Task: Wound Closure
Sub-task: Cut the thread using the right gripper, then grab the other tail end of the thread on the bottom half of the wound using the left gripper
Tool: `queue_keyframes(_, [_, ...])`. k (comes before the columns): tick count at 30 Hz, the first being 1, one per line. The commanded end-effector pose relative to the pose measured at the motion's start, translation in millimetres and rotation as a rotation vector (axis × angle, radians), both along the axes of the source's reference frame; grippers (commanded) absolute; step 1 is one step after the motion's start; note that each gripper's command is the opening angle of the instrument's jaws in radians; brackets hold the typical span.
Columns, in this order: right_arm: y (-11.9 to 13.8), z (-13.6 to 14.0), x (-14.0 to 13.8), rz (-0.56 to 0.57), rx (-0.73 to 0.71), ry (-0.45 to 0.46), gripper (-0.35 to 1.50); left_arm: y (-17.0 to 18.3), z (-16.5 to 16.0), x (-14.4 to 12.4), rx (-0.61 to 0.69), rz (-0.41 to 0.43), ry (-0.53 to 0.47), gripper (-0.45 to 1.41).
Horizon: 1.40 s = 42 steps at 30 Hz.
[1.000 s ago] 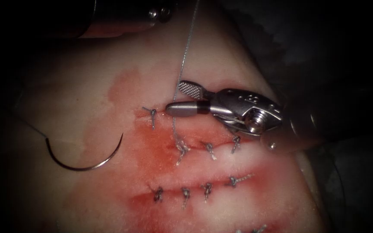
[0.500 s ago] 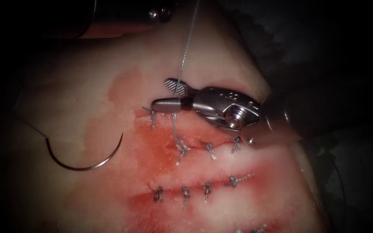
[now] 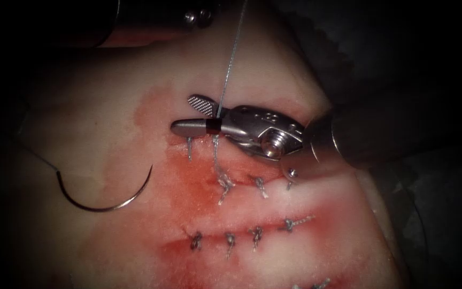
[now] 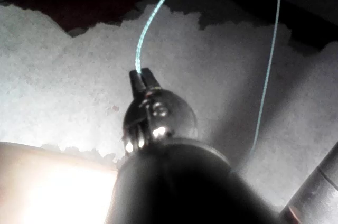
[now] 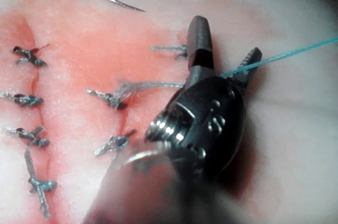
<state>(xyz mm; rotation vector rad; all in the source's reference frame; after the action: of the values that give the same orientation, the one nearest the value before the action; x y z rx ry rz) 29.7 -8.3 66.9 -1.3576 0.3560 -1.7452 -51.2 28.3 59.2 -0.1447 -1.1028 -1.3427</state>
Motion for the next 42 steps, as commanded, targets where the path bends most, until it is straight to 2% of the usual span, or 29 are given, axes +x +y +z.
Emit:
queue_keyframes(1, [-0.2,0.4,1.0,0.001,-0.001,0.003,1.06,0.9,0.2,-0.6,-0.005,-0.002,-0.002,-0.45])
queue_keyframes(10, [0.0,0.6,1.1,0.003,-0.002,0.009,0.81,0.7,0.3,-0.7,-0.007,-0.002,-0.001,-0.45])
queue_keyframes(12, [-0.1,0.7,1.1,0.003,-0.003,0.009,0.44,0.6,0.4,-0.7,-0.008,-0.002,-0.001,-0.45])
queue_keyframes(13, [-0.1,0.7,1.1,0.003,-0.003,0.009,0.32,0.6,0.4,-0.7,-0.008,-0.002,-0.001,-0.45])
queue_keyframes(14, [-0.1,0.8,1.1,0.003,-0.003,0.008,-0.03,0.6,0.5,-0.7,-0.008,-0.002,-0.001,-0.45])
queue_keyframes(16, [-0.1,0.9,0.9,0.005,0.001,0.010,-0.35,0.6,0.5,-0.8,-0.009,-0.002,-0.001,-0.45])
queue_keyframes(23, [-0.4,1.2,0.7,-0.001,0.021,0.024,-0.35,0.5,0.4,-0.8,-0.008,-0.002,-0.001,-0.45])
queue_keyframes(29, [0.5,0.9,-0.3,0.018,0.023,0.013,-0.35,1.0,-0.1,-0.1,-0.011,-0.002,0.009,-0.45])
queue_keyframes(30, [0.8,1.0,-0.6,0.045,0.019,-0.003,-0.11,1.2,-0.3,0.2,-0.011,-0.005,0.009,-0.45])
queue_keyframes(31, [1.1,1.2,-0.9,0.058,0.017,-0.011,0.86,1.8,-0.9,0.8,-0.017,-0.014,0.004,-0.45])
queue_keyframes(32, [1.2,1.3,-1.1,0.061,0.016,-0.013,1.15,2.0,-1.1,1.1,-0.019,-0.019,0.004,-0.45])
queue_keyframes(34, [1.3,1.4,-1.3,0.063,-0.008,-0.026,1.36,2.4,-1.4,1.6,-0.020,-0.024,0.003,-0.45])
queue_keyframes(36, [1.2,1.3,-1.4,0.062,-0.031,-0.037,1.43,2.5,-1.6,1.9,-0.021,-0.028,0.004,-0.45])
queue_keyframes(39, [0.4,0.8,-2.2,0.053,-0.047,-0.037,1.48,2.5,-1.7,2.4,-0.025,-0.027,0.008,-0.45])
queue_keyframes(42, [-0.3,0.0,-4.2,0.042,-0.045,-0.030,1.48,2.0,-1.7,3.1,-0.031,-0.028,0.017,-0.45])
